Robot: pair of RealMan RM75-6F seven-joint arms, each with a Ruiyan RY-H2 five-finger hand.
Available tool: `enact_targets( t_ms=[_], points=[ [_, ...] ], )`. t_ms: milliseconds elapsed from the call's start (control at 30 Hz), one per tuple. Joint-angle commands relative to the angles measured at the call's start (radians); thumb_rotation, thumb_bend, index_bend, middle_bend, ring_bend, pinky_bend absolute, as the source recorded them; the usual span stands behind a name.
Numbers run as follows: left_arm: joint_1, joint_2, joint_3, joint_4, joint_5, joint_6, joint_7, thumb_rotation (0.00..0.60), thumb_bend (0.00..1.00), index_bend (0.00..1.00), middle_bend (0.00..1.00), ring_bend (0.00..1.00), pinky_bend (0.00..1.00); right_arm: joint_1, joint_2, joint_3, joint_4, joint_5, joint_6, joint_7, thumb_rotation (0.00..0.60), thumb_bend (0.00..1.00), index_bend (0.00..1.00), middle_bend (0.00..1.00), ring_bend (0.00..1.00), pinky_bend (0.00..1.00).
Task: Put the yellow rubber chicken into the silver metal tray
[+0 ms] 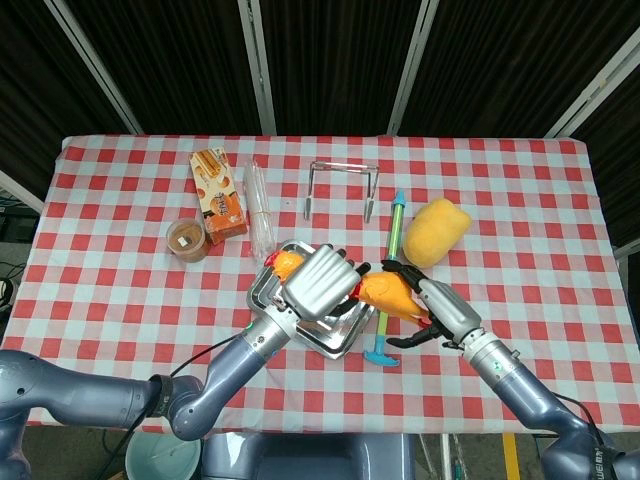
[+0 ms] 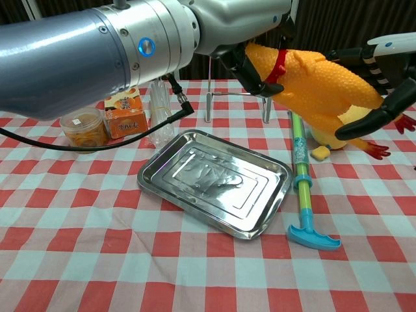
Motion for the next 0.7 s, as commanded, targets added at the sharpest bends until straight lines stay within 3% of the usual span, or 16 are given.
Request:
enact_targets(
  t_ms=[33,700],
  points=[
    [-0.015,-0.016,0.007,0.007,-0.015,0.008,0.004,0.6,0.76,0.6,0.67,0.6,0.72,0.012,-0.026,0.017,0.009,0.056,0.004,-0.047,0.6,0.15,0.0,0.12,0.06,0.17],
    [-0.036,-0.006,0.06,-0.02,-0.008,0.046,-0.014,0.6,0.76,0.6,0.67,0.6,0.72,0.03,-0.106,0.061,0.086,0.194,0.017,-0.144,0.6,0.15,0.03,0.12,0.09,0.17]
  ],
)
